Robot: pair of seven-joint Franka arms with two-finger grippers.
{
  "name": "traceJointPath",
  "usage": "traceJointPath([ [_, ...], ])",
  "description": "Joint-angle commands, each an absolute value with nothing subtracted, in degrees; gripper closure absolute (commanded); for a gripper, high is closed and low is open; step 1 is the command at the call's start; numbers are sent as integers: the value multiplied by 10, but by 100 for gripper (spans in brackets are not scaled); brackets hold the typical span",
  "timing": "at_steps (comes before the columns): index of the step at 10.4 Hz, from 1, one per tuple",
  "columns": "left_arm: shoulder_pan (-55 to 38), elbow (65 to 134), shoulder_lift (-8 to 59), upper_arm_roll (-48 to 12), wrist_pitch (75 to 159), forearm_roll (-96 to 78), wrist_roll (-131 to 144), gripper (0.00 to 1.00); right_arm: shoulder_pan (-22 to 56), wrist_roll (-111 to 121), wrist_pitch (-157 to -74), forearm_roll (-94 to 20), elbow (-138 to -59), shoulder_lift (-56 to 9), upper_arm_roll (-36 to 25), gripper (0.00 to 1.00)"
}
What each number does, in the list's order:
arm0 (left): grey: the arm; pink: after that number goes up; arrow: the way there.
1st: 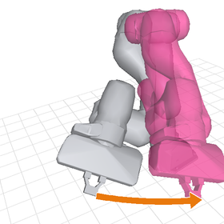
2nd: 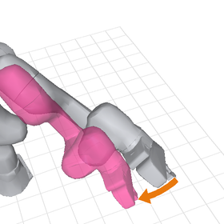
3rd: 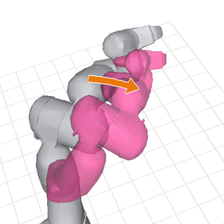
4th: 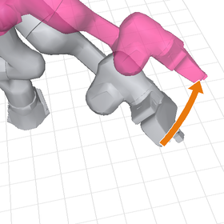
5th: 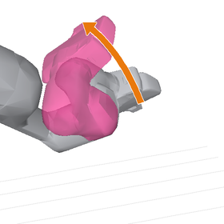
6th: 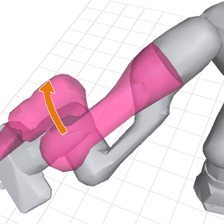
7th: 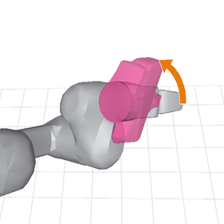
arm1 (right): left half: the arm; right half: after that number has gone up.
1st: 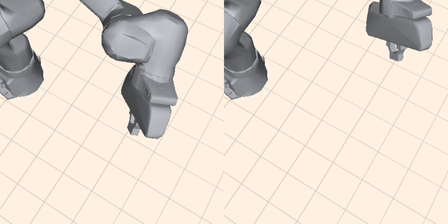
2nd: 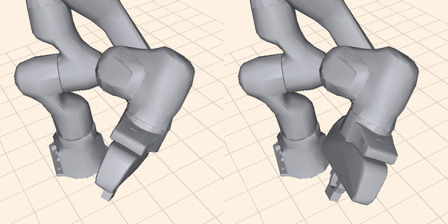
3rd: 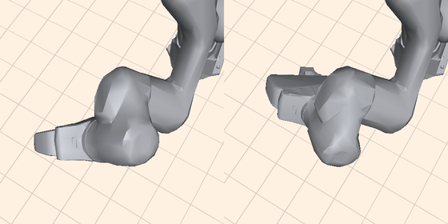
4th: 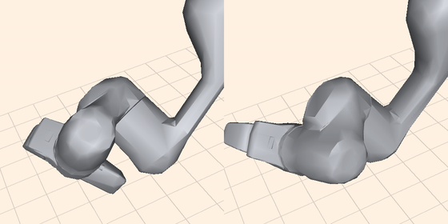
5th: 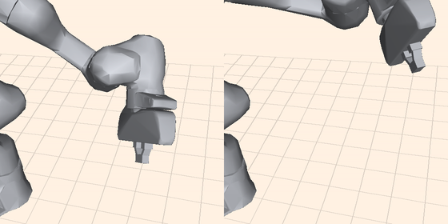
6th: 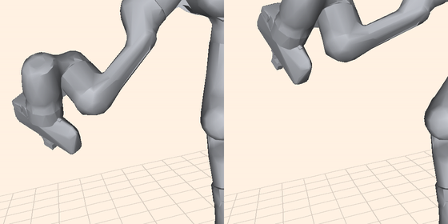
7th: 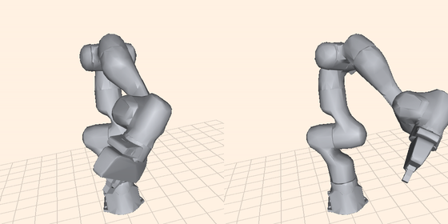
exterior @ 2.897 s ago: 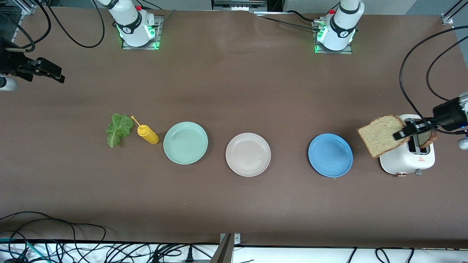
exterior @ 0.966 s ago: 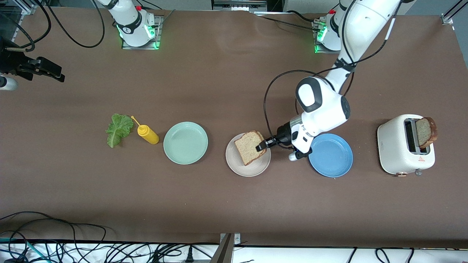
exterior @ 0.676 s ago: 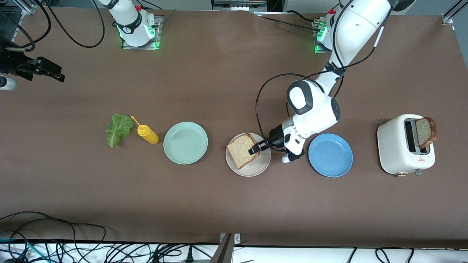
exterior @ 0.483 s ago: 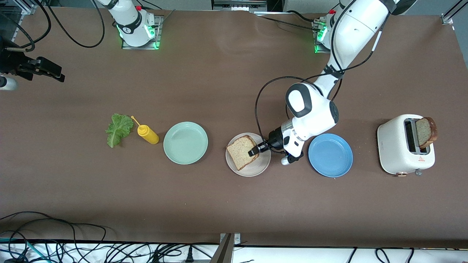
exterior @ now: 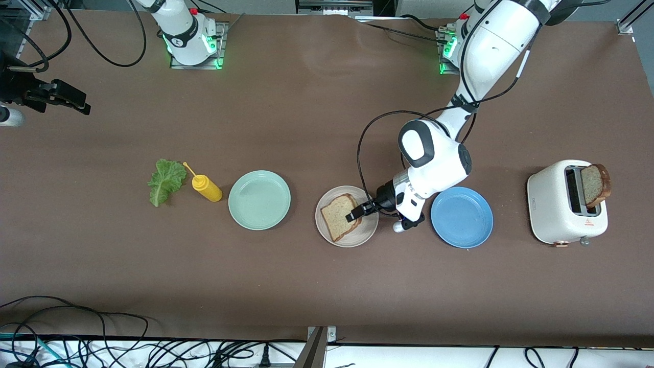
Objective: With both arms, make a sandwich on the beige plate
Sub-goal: 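Release the bread onto the beige plate and raise the left gripper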
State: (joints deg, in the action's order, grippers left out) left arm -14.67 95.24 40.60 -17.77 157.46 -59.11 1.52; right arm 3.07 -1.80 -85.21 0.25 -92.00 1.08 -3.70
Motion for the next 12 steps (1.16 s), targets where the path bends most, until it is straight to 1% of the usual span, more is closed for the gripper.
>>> traceJointPath([
  [1,-142,947,406,-162,1579,-555,-11,0,31,-24,-839,4,-913,14,-36,0],
  [4,-125,976,377,-134,1567,-448,-6,0,31,-25,-840,4,-913,14,-36,0],
  [6,-124,977,347,-90,1498,-408,-5,0,31,-24,-840,4,-913,13,-36,0],
  [8,-104,979,306,-42,1387,-311,-5,0,31,-23,-841,4,-912,13,-35,0],
  [9,-88,978,290,-33,1350,-270,-6,0,31,-22,-840,4,-912,13,-35,0],
  [10,-73,979,281,-33,1333,-248,-6,0,31,-23,-840,4,-912,13,-35,0],
  [12,-44,990,271,-33,1325,-225,-7,0,31,-25,-840,4,-912,14,-35,0],
])
